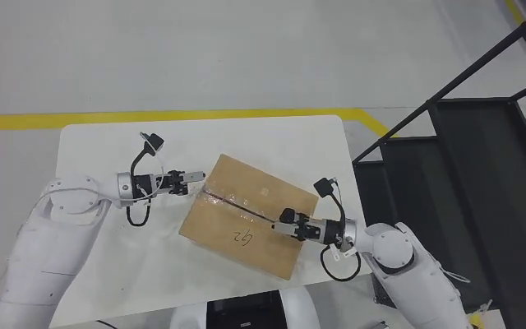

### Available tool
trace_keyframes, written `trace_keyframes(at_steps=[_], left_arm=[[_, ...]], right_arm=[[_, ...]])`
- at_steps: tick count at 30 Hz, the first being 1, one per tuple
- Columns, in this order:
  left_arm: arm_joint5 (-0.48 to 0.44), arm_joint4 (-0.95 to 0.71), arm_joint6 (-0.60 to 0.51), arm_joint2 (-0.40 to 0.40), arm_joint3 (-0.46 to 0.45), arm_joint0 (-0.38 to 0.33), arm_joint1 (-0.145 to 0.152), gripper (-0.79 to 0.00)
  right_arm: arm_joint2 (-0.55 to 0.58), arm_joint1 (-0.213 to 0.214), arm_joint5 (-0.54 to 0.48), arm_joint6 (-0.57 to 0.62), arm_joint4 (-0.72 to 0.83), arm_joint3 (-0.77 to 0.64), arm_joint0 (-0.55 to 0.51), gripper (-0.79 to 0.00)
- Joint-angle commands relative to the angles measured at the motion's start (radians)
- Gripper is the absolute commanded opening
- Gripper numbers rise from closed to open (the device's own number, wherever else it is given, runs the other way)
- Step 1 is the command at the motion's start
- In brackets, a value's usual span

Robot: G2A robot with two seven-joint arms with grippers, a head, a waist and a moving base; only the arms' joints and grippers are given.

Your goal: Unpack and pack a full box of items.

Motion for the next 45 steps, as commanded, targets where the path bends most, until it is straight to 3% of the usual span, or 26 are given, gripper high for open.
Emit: trace_keyframes(at_steps=[1,24,30,38,45], left_arm=[[-0.005,-0.007,0.006,0.007,-0.003,0.006,-0.002,0.000],[-0.059,-0.076,0.039,0.136,0.080,-0.060,-0.045,0.000],[-0.087,-0.071,0.087,0.059,0.093,-0.067,-0.033,0.000],[-0.095,-0.086,0.221,-0.110,0.014,0.037,-0.004,0.000],[-0.083,-0.078,0.248,-0.144,-0.033,0.086,0.002,0.000]], right_arm=[[0.007,0.001,-0.001,-0.006,0.001,-0.003,-0.004,0.000],[0.029,0.013,-0.029,-0.048,0.007,-0.022,-0.040,0.000],[0.094,0.020,-0.105,-0.089,0.002,-0.054,-0.056,0.000],[0.179,0.012,-0.186,-0.353,-0.089,-0.040,-0.126,0.000],[0.182,0.008,-0.194,-0.413,-0.107,-0.025,-0.135,0.000]])
